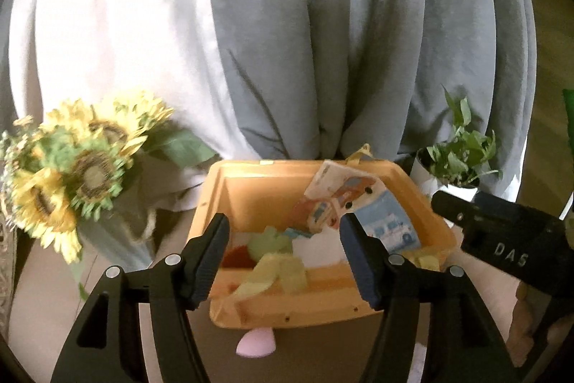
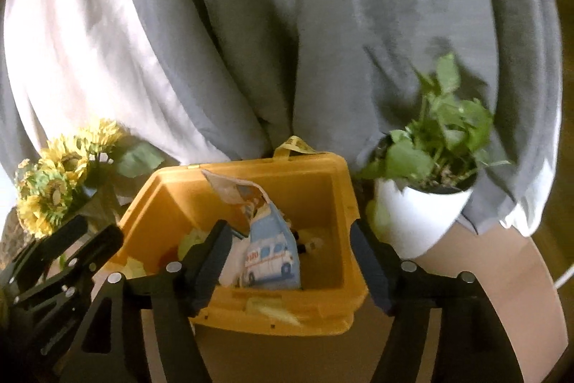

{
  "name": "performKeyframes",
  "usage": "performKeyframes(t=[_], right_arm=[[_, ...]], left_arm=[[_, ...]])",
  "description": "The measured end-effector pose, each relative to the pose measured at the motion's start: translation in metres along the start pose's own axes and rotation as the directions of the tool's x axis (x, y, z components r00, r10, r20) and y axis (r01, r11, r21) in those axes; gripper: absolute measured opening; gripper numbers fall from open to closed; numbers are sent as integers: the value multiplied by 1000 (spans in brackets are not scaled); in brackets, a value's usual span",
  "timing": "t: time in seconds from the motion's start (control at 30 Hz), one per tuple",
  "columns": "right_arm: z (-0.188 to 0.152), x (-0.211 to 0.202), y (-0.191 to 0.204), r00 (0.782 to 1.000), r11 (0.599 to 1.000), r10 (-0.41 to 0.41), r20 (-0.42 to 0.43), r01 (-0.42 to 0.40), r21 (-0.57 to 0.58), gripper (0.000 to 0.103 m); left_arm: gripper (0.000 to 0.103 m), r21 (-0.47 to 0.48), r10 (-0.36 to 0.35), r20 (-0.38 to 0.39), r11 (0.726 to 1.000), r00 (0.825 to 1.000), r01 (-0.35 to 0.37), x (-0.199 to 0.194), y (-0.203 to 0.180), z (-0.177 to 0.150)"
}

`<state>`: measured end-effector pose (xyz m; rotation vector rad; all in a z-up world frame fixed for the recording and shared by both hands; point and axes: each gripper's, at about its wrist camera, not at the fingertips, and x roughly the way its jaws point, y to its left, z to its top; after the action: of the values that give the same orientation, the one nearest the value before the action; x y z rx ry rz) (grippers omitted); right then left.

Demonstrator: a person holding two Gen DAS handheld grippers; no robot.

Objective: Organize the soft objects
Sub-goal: 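Withdraw both tools toward the pink sponge and lavender towel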

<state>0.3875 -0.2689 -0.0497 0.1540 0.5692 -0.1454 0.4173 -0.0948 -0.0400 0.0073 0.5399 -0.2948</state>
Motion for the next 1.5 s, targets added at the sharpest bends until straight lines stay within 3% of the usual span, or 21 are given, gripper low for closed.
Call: performKeyframes(t=[0.4, 0.87, 1.0, 1.5], right_arm=[[-46, -50, 11, 996, 997, -72, 45, 70, 27, 76], [-105, -79, 22, 989, 989, -136, 50, 133, 63, 76], [-117, -88, 25, 984, 983, -167, 58, 162, 82, 84], [-156, -71, 34, 967, 965, -253, 21, 250, 82, 84]], left_arm=[[65, 15, 20, -16, 1000, 1000, -20, -44, 10, -46], [65, 22, -16, -44, 1000, 999, 17, -66, 27, -94], [66, 38, -21, -51, 999, 998, 23, -64, 27, -101], [67, 86, -35, -126, 995, 991, 46, -16, 33, -126]])
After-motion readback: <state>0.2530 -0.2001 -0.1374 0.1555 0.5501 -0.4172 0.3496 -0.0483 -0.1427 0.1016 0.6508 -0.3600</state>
